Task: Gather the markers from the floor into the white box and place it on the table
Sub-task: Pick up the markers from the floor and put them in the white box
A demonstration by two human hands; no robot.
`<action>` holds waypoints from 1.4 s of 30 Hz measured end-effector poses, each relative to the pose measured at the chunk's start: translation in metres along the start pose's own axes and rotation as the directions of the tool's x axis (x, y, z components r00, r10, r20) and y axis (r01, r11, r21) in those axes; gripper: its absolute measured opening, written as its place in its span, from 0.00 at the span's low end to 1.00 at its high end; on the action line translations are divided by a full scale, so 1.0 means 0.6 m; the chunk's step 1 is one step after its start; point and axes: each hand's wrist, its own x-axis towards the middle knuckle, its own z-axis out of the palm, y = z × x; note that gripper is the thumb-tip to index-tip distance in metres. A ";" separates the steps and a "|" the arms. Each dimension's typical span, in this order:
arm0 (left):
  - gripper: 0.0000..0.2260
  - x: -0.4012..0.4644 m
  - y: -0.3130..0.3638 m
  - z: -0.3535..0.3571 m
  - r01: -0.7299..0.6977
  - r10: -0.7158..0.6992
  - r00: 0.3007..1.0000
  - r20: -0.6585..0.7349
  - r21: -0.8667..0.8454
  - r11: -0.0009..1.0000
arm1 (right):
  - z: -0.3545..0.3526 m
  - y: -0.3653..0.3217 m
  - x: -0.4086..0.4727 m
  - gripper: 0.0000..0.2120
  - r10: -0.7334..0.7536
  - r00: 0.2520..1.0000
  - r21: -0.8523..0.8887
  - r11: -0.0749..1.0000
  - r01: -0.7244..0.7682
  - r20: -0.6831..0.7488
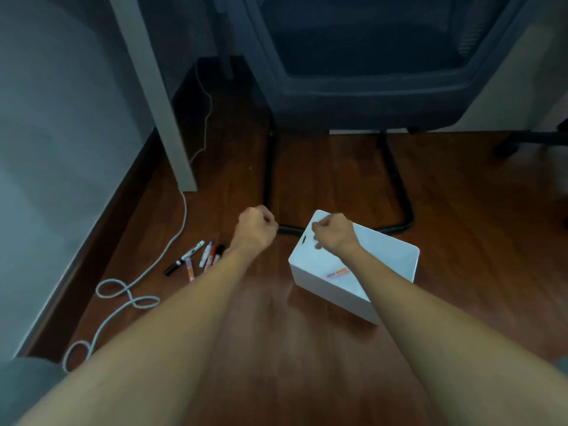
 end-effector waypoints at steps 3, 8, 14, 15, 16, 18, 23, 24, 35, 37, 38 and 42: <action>0.06 0.001 -0.059 -0.044 0.099 -0.100 0.993 -0.066 -0.015 0.995 | 0.059 -0.049 -0.016 0.13 -0.060 0.997 0.057 0.997 0.058 0.044; 0.06 -0.013 -0.158 -0.062 0.234 -0.238 0.968 -0.084 -0.060 0.970 | 0.163 -0.084 -0.031 0.10 -0.124 0.973 0.026 0.992 0.121 0.196; 0.08 -0.029 -0.242 -0.033 0.324 -0.332 0.941 -0.061 -0.109 0.940 | 0.257 -0.043 -0.017 0.12 -0.022 0.962 -0.051 0.998 0.037 0.272; 0.09 -0.032 -0.253 -0.027 0.340 -0.348 0.936 -0.059 -0.112 0.934 | 0.272 -0.032 -0.016 0.14 -0.004 0.964 -0.065 0.998 0.022 0.267; 0.10 -0.030 -0.265 -0.021 0.346 -0.355 0.932 -0.068 -0.114 0.931 | 0.286 -0.021 -0.014 0.14 0.019 0.964 -0.074 0.997 0.001 0.265; 0.11 -0.028 -0.293 -0.007 0.355 -0.363 0.929 -0.078 -0.098 0.930 | 0.314 0.002 -0.010 0.13 0.059 0.959 -0.106 0.994 -0.030 0.277; 0.11 -0.033 -0.347 0.033 0.468 -0.470 0.882 -0.037 -0.054 0.882 | 0.385 0.052 -0.007 0.20 0.111 0.949 -0.216 0.975 -0.047 0.295; 0.11 -0.032 -0.358 0.042 0.488 -0.490 0.871 -0.033 -0.053 0.871 | 0.400 0.057 -0.006 0.21 0.117 0.950 -0.224 0.973 -0.052 0.290; 0.14 -0.004 -0.393 0.084 0.530 -0.528 0.848 -0.050 0.043 0.847 | 0.464 0.073 0.007 0.26 0.181 0.955 -0.137 0.979 -0.152 0.233; 0.14 -0.003 -0.393 0.084 0.536 -0.534 0.844 -0.042 0.055 0.842 | 0.461 0.069 0.014 0.25 0.209 0.947 -0.164 0.971 -0.173 0.242; 0.15 -0.003 -0.392 0.085 0.535 -0.533 0.845 -0.039 0.069 0.842 | 0.455 0.067 0.016 0.23 0.229 0.945 -0.185 0.965 -0.188 0.233; 0.20 -0.003 -0.390 0.090 0.553 -0.553 0.832 -0.033 0.110 0.826 | 0.430 0.082 0.022 0.18 0.215 0.963 -0.225 0.958 -0.176 0.163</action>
